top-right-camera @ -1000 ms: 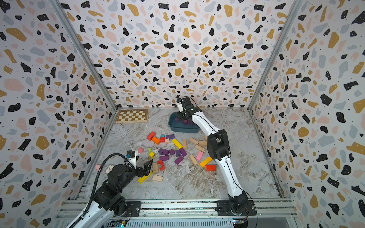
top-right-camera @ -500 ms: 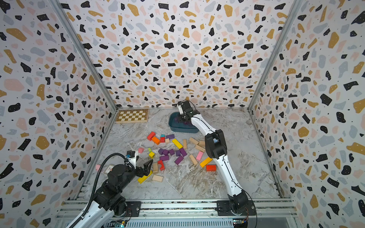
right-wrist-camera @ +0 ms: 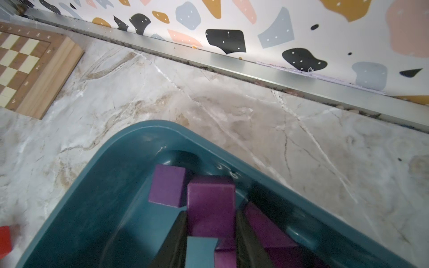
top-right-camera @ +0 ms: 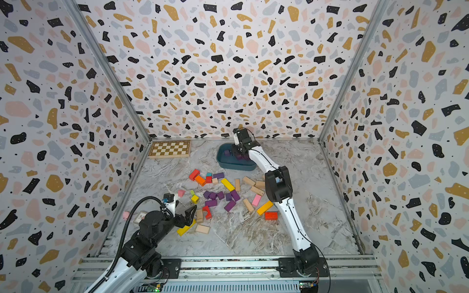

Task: Pick purple bricks into the storage bin
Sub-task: Place the building block in the storage box.

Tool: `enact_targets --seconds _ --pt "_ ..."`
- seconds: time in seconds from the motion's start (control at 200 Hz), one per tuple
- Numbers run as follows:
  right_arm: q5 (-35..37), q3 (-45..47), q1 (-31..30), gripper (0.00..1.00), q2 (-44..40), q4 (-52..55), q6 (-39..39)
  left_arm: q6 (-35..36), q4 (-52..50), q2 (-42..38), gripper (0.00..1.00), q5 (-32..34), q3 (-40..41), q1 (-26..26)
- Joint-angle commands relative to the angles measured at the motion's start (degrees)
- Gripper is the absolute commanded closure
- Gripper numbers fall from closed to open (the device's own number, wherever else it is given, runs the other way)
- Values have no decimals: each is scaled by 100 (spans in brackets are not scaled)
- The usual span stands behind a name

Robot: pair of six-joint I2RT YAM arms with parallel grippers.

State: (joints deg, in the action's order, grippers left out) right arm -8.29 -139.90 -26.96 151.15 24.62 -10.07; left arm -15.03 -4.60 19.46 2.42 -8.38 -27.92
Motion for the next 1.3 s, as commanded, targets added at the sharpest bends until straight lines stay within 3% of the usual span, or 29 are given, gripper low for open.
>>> enact_targets --seconds 0.0,0.315,0.911,1.231,1.297 --pt "-93 -273 -20 88 20 -107 -45 60 276 22 1 -24 -67 -11" --pt "-128 -279 -29 78 -50 -120 -39 61 274 31 1 -22 -60 -11" --pt "-75 -270 -27 43 -596 -8 176 59 250 -2 1 -22 -66 -11" --pt "-252 558 -183 0 -1839 -91 827 50 153 -122 1 -31 -67 -11" --pt "-281 1096 -280 0 -2257 -199 1069 51 123 -151 1 -42 -68 -11"
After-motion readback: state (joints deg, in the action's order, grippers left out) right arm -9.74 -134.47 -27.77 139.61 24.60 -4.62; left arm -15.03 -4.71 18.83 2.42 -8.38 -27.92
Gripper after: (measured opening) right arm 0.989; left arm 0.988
